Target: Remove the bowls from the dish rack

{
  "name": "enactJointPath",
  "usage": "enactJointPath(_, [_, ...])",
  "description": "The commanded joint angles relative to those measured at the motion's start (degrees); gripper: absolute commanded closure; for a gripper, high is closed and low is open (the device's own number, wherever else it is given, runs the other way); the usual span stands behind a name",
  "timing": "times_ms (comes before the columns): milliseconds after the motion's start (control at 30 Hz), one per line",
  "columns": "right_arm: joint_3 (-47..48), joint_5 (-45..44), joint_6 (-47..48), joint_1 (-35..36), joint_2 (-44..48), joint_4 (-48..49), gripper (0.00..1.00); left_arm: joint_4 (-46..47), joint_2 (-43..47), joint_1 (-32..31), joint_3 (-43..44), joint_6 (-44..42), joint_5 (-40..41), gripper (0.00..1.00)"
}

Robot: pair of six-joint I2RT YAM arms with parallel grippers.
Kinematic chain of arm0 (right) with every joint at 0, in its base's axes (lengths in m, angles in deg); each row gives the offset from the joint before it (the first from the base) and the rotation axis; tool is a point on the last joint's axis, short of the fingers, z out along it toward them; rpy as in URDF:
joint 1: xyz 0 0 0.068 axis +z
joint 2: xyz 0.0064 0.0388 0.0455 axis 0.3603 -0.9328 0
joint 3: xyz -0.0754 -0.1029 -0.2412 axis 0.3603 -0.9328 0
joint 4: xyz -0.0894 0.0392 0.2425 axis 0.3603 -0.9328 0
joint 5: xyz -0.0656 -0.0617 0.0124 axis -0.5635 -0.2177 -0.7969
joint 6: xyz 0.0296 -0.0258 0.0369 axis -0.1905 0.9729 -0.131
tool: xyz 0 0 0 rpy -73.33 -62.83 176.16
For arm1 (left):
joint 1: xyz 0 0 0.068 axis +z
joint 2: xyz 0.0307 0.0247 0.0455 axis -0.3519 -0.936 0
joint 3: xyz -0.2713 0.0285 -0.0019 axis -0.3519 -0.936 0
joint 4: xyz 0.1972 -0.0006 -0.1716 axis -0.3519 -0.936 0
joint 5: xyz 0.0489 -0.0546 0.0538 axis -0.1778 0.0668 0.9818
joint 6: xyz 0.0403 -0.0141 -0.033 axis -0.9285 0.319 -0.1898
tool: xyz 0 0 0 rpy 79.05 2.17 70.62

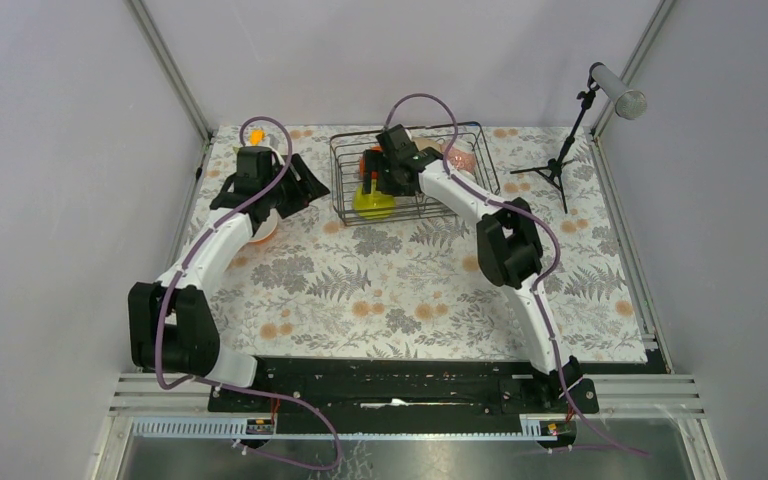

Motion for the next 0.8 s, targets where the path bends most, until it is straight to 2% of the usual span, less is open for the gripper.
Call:
enactJointPath(0, [-1.4, 1.5, -2.4, -0.8, 3.9, 0.6, 0.27, 4.2, -0.5, 0.0, -0.1, 0.1, -2.5, 0.30])
enactJointPath(400, [-7.3, 9.1, -7.3, -4.3, 8.7, 7.7, 0.29, 7.4, -3.5, -0.2, 2.8, 2.1, -8.2, 0.30])
enactJointPath(767, [-15.0, 16.6, -13.7, -7.8, 12.9, 17.4, 0.33, 6.4, -10.7, -1.6, 9.7, 5.8, -11.9, 0.28])
